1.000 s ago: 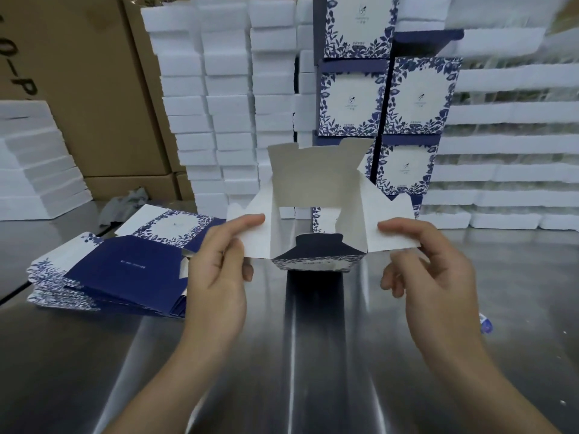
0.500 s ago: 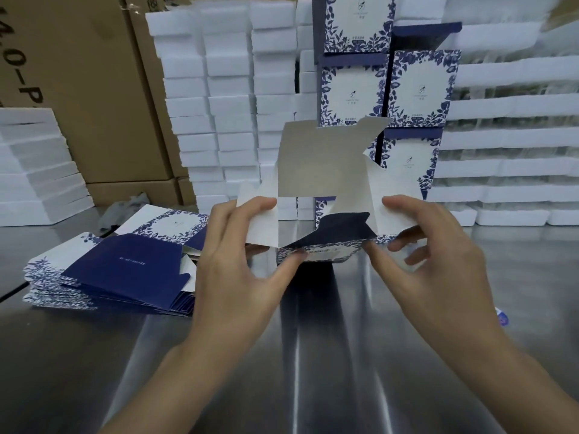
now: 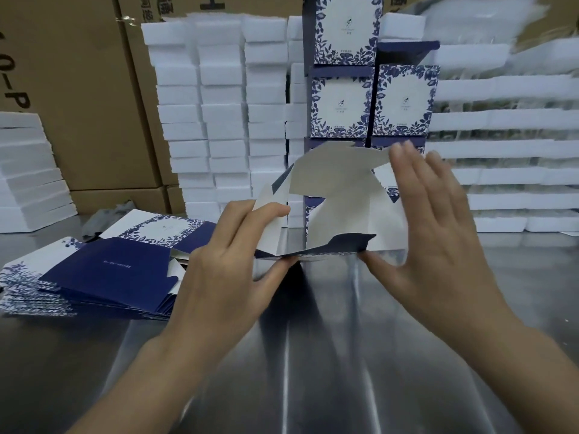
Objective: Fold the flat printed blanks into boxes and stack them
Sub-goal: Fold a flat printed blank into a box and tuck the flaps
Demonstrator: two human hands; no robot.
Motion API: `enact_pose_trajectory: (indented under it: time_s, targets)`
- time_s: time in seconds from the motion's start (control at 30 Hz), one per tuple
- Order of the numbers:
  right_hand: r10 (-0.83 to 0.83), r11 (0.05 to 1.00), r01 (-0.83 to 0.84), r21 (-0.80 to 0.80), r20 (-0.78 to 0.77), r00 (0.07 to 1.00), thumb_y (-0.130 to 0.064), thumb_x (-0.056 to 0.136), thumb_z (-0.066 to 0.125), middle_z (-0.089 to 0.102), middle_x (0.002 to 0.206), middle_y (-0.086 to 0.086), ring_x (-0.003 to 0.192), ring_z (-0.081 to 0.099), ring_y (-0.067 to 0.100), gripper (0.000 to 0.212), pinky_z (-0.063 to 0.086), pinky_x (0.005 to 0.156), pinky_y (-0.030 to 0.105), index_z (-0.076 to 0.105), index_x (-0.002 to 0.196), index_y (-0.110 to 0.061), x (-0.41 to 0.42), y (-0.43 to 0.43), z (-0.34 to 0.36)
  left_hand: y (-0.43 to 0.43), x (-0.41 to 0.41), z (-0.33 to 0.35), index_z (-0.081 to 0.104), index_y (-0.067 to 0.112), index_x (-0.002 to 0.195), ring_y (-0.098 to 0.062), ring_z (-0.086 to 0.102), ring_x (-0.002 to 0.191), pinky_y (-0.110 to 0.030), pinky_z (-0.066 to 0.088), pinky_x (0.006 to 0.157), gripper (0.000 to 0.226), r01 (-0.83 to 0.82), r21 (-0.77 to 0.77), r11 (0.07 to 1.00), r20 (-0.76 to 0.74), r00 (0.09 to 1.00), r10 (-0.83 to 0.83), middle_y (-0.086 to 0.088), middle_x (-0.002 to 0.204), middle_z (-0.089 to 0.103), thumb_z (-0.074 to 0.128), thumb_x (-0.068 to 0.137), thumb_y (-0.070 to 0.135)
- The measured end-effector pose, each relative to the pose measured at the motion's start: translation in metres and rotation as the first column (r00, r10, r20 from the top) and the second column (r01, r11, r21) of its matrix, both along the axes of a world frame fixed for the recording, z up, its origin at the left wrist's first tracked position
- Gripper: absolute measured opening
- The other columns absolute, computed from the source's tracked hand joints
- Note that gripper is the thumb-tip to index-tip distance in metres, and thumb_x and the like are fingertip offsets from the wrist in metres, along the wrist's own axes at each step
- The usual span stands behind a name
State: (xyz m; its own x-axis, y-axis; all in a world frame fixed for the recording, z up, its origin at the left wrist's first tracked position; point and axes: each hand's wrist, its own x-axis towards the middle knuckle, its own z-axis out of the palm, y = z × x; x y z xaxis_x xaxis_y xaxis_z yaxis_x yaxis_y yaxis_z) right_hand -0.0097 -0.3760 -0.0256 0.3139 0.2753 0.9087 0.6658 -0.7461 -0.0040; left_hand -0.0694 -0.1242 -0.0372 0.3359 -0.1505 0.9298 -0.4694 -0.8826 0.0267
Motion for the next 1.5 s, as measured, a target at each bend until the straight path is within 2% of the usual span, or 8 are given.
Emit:
enact_pose_trajectory:
  time_s: [0.27,0.47,0.63,0.83,1.0,1.17,1.33,1.5]
  targets:
    - [0.009,1.000,-0.008,0.009,-0.109,0.994,-0.021,0.080,0.090,0.042,0.159,0.004,0.155,0.030,0.031,0.109,0.024,0.129,0.043,0.024,0.167,-0.017,-0.001,0.009,-0.016,-0.008,0.001,-0.013,0.058,0.026,0.136,-0.009,0.045,0.072,-0.020,0.040,0.060,0.059,-0.002,-0.032,0.999,-0.076,0.997,0.000,0.012,0.122,0.048,0.086,0.084,0.021]
    - [0.117,0.992,-0.126,-0.020,-0.267,0.957,-0.055,0.083,0.077,0.056,0.150,0.002,0.142,0.050,0.029,0.103,0.037,0.119,0.049,0.031,0.164,-0.011,-0.013,0.020,-0.022,-0.018,-0.006,-0.015,0.059,0.025,0.134,-0.011,0.058,0.079,-0.035,0.052,0.067,0.051,0.107,-0.097,0.990,-0.133,0.984,-0.119,0.013,0.123,0.050,0.075,0.086,0.021]
    - [0.284,0.959,-0.254,0.129,-0.494,0.821,-0.090,0.086,0.037,0.059,0.136,-0.023,0.128,0.052,-0.002,0.094,0.047,0.107,0.032,0.035,0.163,-0.035,-0.024,0.020,-0.021,-0.023,-0.019,-0.006,0.060,0.020,0.133,-0.015,0.062,0.085,-0.036,0.051,0.069,0.049,0.211,-0.116,0.971,-0.132,0.965,-0.226,0.012,0.123,0.051,0.062,0.085,0.024]
    - [0.595,0.799,-0.353,0.486,-0.559,0.578,-0.076,0.095,0.029,0.072,0.124,-0.026,0.123,0.057,-0.014,0.067,0.039,0.091,0.001,0.059,0.145,-0.044,-0.028,0.025,-0.016,-0.031,-0.026,-0.001,0.064,0.013,0.128,-0.014,0.062,0.096,-0.033,0.051,0.077,0.044,0.259,-0.084,0.962,-0.094,0.959,-0.266,0.008,0.122,0.056,0.063,0.085,0.022]
    - [0.714,0.668,-0.275,0.692,-0.491,0.499,-0.032,0.098,0.072,0.080,0.108,-0.014,0.108,0.073,0.002,0.020,0.057,0.093,0.020,0.078,0.117,-0.033,-0.020,0.023,-0.004,-0.033,-0.027,0.002,0.068,0.010,0.123,-0.014,0.063,0.099,-0.030,0.053,0.079,0.037,0.265,-0.043,0.963,-0.045,0.963,-0.267,0.005,0.119,0.059,0.064,0.086,0.015]
    - [0.829,0.543,-0.168,0.822,-0.493,0.265,-0.027,0.072,0.090,0.073,0.129,0.007,0.112,0.075,0.021,0.059,0.057,0.097,0.037,0.072,0.128,-0.029,-0.012,0.009,0.002,-0.040,-0.027,0.003,0.069,0.012,0.123,-0.018,0.065,0.092,-0.028,0.054,0.075,0.036,0.221,0.008,0.975,0.011,0.975,-0.221,0.006,0.119,0.059,0.061,0.090,0.001]
    - [0.616,0.759,-0.165,0.629,-0.615,0.492,-0.038,0.067,0.094,0.070,0.107,0.009,0.083,0.079,0.029,0.057,0.064,0.087,0.044,0.072,0.119,-0.038,-0.011,0.003,0.001,-0.042,-0.030,0.006,0.066,0.015,0.126,-0.021,0.063,0.091,-0.028,0.051,0.073,0.038,0.287,0.052,0.956,-0.020,0.958,-0.287,0.004,0.120,0.059,0.054,0.095,-0.003]
    - [0.287,0.958,-0.217,0.188,-0.652,0.702,-0.078,0.062,0.082,0.069,0.095,-0.013,0.076,0.070,0.008,0.051,0.059,0.075,0.037,0.067,0.106,-0.056,-0.014,0.003,-0.003,-0.038,-0.032,0.010,0.072,0.008,0.118,-0.025,0.064,0.092,-0.031,0.050,0.074,0.039,0.311,0.125,0.942,-0.038,0.951,-0.308,-0.003,0.117,0.062,0.047,0.092,-0.007]
